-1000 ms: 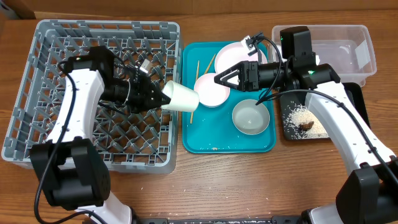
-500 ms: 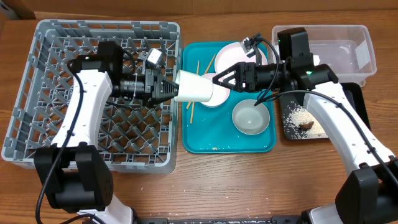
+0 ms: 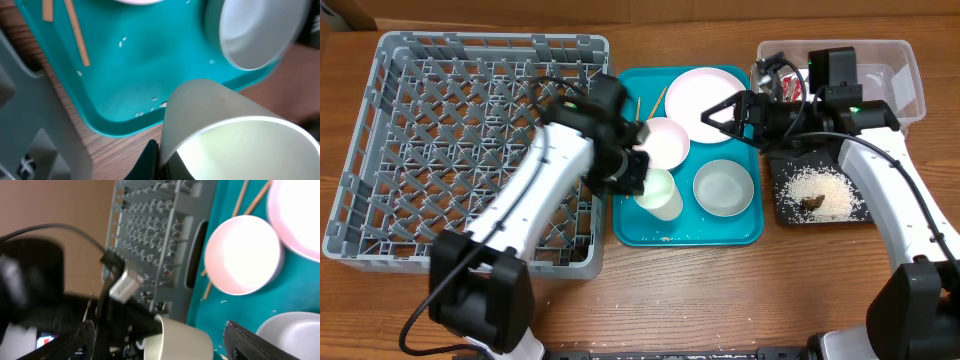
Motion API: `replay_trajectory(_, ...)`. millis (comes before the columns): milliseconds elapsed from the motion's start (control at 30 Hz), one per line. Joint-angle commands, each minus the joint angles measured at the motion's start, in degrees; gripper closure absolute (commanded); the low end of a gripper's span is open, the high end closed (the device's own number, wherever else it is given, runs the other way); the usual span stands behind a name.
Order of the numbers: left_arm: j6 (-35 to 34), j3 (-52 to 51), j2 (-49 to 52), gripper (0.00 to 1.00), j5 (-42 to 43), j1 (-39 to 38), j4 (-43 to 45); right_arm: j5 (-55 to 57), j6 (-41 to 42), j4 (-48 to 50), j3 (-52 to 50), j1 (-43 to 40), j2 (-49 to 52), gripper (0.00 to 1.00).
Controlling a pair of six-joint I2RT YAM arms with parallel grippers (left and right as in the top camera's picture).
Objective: Sort waste into correct bins and load items into the dishwasher
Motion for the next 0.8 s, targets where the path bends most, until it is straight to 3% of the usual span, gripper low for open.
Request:
replay_trajectory(0,-9.1,1.2,0.9,0.96,-22.1,-7.0,0.0,2.8,-3.5,-1.9,0.4,-0.1,-1.4,0.17)
replay_trajectory(167,-11.5,1.2,5.1,0.96,-26.6,-11.6,2.1,3.3,-3.6,-2.3,0.4,-0.1,-1.4,0.17)
replay_trajectory(267,-11.6,1.2,7.5,0.89,-26.5,-12.0,3.5,3.3,-3.6,-2.4,0.4,-0.1,-1.4,0.17)
replay_trajectory(400,-11.7,1.2,10.3,0.68,-26.3,-11.9,3.4,6.1,-3.6,-3.8,0.4,-0.1,-1.4,0.17)
replay_trajectory(467,-11.7,1.2,10.5,0.51,-26.4,-11.9,2.9,7.8,-3.6,-4.5,0.4,-0.1,-1.4,0.17)
replay_trajectory(500,-11.7,2.1,9.9,0.36,-26.5,-11.3,1.6,9.4,-3.5,-5.2,0.4,-0.1,-1.4,0.17)
replay_trajectory(633,-11.5,13.7,4.5,0.25,-24.1,-3.0,-8.0,17.7,-1.5,-6.6,0.2,3.9,-1.4,0.18)
replay_trajectory(767,-8.3,19.2,-2.3,0.19,-13.8,9.5,-9.1,29.4,4.4,-7.7,-0.1,10.9,-1.2,0.27)
